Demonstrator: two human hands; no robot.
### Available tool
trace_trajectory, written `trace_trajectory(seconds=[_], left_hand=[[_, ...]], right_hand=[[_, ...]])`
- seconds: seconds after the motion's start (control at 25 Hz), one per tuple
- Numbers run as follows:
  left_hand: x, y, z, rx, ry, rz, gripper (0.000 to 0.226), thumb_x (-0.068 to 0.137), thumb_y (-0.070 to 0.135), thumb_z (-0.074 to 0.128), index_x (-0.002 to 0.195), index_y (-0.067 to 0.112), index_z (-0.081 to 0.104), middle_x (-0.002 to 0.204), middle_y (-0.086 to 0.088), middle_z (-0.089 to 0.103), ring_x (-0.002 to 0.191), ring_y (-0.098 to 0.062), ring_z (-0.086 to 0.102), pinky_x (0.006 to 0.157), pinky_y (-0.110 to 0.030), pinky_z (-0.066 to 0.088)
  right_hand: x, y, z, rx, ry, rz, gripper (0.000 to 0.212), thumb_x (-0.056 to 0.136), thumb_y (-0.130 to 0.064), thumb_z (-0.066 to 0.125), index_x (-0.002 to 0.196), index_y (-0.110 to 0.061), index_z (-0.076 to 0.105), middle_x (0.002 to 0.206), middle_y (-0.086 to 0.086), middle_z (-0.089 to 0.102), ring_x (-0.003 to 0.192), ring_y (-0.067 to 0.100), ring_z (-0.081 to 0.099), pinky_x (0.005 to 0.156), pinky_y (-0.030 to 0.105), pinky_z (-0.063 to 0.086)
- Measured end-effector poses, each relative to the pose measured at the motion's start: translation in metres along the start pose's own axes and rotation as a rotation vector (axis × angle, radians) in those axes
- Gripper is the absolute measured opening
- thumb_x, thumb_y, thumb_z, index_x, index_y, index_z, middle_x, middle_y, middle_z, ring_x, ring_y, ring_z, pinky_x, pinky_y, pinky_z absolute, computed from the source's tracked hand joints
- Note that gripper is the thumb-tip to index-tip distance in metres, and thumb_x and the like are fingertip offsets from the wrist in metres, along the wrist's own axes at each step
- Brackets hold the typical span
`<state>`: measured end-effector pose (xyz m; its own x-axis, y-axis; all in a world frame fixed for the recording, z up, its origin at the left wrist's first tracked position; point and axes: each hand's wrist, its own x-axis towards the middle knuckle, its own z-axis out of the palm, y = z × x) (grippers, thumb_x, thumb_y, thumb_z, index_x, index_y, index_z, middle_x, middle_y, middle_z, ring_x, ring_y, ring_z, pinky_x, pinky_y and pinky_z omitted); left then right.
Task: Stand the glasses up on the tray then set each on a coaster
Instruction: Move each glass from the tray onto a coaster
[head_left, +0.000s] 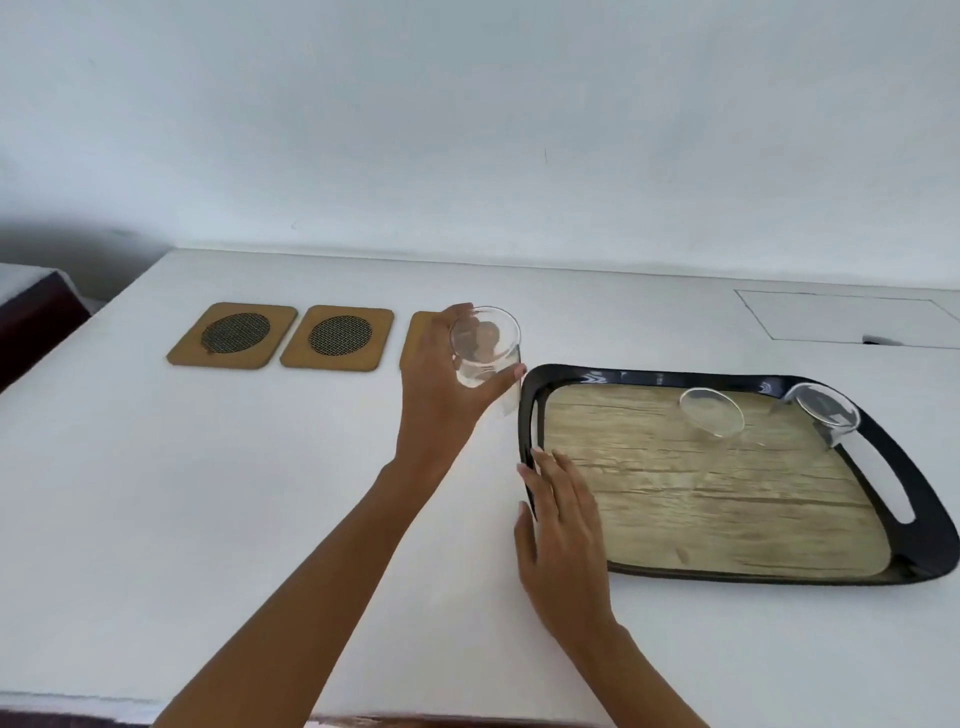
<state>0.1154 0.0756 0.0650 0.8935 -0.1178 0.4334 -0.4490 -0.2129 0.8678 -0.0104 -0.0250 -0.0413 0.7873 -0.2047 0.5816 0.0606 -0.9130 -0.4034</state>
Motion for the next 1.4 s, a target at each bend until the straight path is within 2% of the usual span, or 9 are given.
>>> trace_trajectory(seconds=[0.12, 0.2, 0.28, 0.48, 0.68, 0.88, 1.0, 1.12, 1.4], left_hand=[[0.015, -0.012, -0.022, 0.057, 0.074, -0.053, 0.072, 0.067, 0.033, 0.085, 0.128, 0.019, 0.05, 0.119, 0.006, 0.062, 0.107, -0.008, 0.059, 0.093, -0.032, 0.053], [0.026, -0.019, -0.032, 0.095, 0.115, -0.078, 0.074, 0.067, 0.035, 0.085, 0.13, 0.018, 0.049, 0.118, 0.008, 0.061, 0.107, -0.007, 0.058, 0.093, -0.031, 0.053], [0.038, -0.026, -0.037, 0.128, 0.151, -0.093, 0.075, 0.067, 0.037, 0.085, 0.13, 0.017, 0.049, 0.114, 0.011, 0.058, 0.104, -0.003, 0.056, 0.093, -0.029, 0.052], [0.059, -0.049, -0.037, 0.146, 0.149, -0.123, 0.076, 0.066, 0.037, 0.085, 0.129, 0.015, 0.05, 0.112, 0.01, 0.058, 0.104, -0.009, 0.056, 0.091, -0.028, 0.051], [0.09, -0.075, -0.029, 0.159, 0.059, -0.153, 0.076, 0.065, 0.035, 0.086, 0.129, 0.016, 0.049, 0.12, 0.001, 0.063, 0.102, -0.01, 0.058, 0.085, -0.019, 0.044], [0.131, -0.1, -0.012, 0.119, -0.056, -0.163, 0.077, 0.067, 0.027, 0.086, 0.132, 0.013, 0.046, 0.126, -0.005, 0.06, 0.106, -0.013, 0.056, 0.091, -0.022, 0.043], [0.149, -0.112, 0.001, 0.104, -0.102, -0.158, 0.077, 0.067, 0.024, 0.086, 0.132, 0.012, 0.046, 0.127, -0.006, 0.06, 0.111, -0.018, 0.057, 0.096, -0.028, 0.045], [0.158, -0.121, 0.01, 0.09, -0.147, -0.155, 0.077, 0.066, 0.023, 0.086, 0.132, 0.012, 0.047, 0.126, -0.006, 0.06, 0.11, -0.017, 0.057, 0.096, -0.026, 0.044], [0.161, -0.134, 0.019, 0.104, -0.209, -0.146, 0.077, 0.066, 0.028, 0.086, 0.13, 0.011, 0.047, 0.124, -0.008, 0.061, 0.112, -0.021, 0.057, 0.096, -0.035, 0.046]], right_hand=[[0.021, -0.021, 0.023, 0.021, -0.125, -0.052, 0.045, 0.09, -0.003, 0.058, 0.134, 0.002, 0.052, 0.145, 0.015, 0.049, 0.139, 0.031, 0.038, 0.11, 0.045, 0.039], [0.037, -0.03, 0.037, -0.017, -0.204, -0.028, 0.051, 0.09, -0.008, 0.061, 0.137, 0.004, 0.048, 0.146, 0.018, 0.047, 0.139, 0.032, 0.038, 0.109, 0.047, 0.04], [0.048, -0.035, 0.052, -0.043, -0.281, -0.013, 0.054, 0.092, -0.013, 0.059, 0.139, 0.006, 0.043, 0.147, 0.02, 0.044, 0.14, 0.033, 0.035, 0.111, 0.047, 0.036], [0.061, -0.029, 0.081, -0.128, -0.407, 0.054, 0.056, 0.099, -0.022, 0.047, 0.145, 0.005, 0.031, 0.154, 0.021, 0.031, 0.145, 0.034, 0.024, 0.119, 0.044, 0.02], [0.067, -0.026, 0.096, -0.195, -0.372, 0.19, 0.066, 0.095, -0.037, 0.022, 0.141, 0.007, 0.039, 0.149, 0.023, 0.039, 0.14, 0.035, 0.035, 0.115, 0.048, 0.03], [0.067, -0.019, 0.11, -0.205, -0.369, 0.205, 0.07, 0.097, -0.045, 0.015, 0.149, 0.0, 0.023, 0.158, 0.016, 0.022, 0.147, 0.029, 0.018, 0.12, 0.044, 0.018], [0.066, -0.018, 0.111, -0.213, -0.372, 0.213, 0.068, 0.098, -0.045, 0.019, 0.15, -0.001, 0.022, 0.159, 0.014, 0.021, 0.148, 0.026, 0.015, 0.119, 0.04, 0.013], [0.066, -0.018, 0.111, -0.222, -0.392, 0.219, 0.067, 0.099, -0.045, 0.022, 0.151, -0.003, 0.02, 0.16, 0.011, 0.018, 0.149, 0.023, 0.012, 0.119, 0.038, 0.012], [0.065, -0.017, 0.112, -0.233, -0.397, 0.233, 0.066, 0.1, -0.045, 0.026, 0.152, -0.005, 0.02, 0.161, 0.008, 0.018, 0.149, 0.02, 0.01, 0.12, 0.037, 0.012]])
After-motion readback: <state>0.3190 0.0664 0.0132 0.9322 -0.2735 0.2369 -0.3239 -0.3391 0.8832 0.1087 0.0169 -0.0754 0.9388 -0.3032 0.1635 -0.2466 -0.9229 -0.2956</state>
